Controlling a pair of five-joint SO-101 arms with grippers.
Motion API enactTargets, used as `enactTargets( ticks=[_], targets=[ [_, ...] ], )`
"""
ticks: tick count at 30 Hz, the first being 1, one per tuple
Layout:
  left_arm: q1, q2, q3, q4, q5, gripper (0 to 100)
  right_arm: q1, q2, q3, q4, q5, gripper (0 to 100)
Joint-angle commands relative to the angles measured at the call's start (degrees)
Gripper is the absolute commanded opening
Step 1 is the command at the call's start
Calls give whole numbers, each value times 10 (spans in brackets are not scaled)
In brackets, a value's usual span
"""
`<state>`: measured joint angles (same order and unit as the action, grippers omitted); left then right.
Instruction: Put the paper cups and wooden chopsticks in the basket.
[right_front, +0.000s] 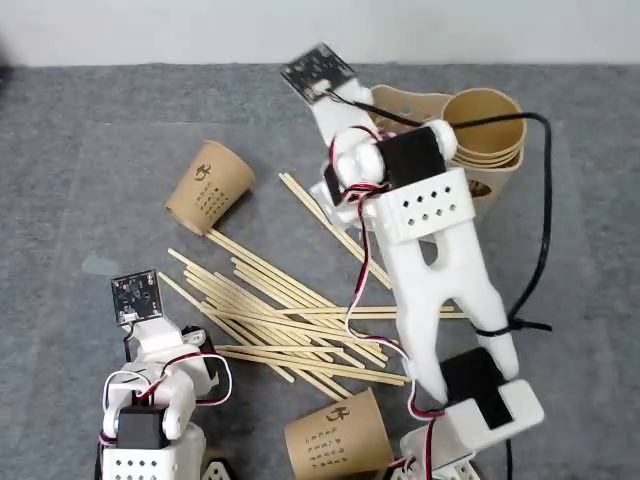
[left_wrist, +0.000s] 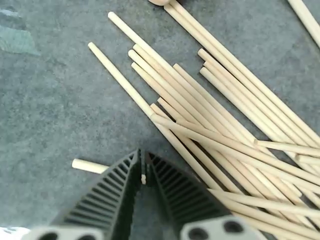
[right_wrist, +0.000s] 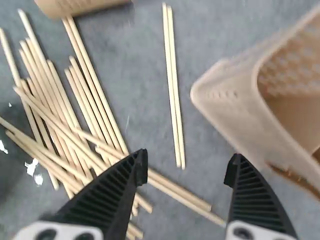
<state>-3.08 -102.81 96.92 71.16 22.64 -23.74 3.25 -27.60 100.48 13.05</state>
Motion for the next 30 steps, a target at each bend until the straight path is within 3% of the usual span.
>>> enactTargets(
  ticks=[1,8,16,23,30],
  targets=[
    [0,1,-4,3,4,14,9,-58,59,25,-1,266],
    [0,1,-4,3,4,14,7,-171,227,24,0,265],
    [0,1,-4,3,4,14,7,-309,454,24,51,103],
    [0,1,-4,3,4,14,5,-402,595,24,62,95],
    [0,1,-4,3,4,14,5,-415,668,20,187,93]
  ],
)
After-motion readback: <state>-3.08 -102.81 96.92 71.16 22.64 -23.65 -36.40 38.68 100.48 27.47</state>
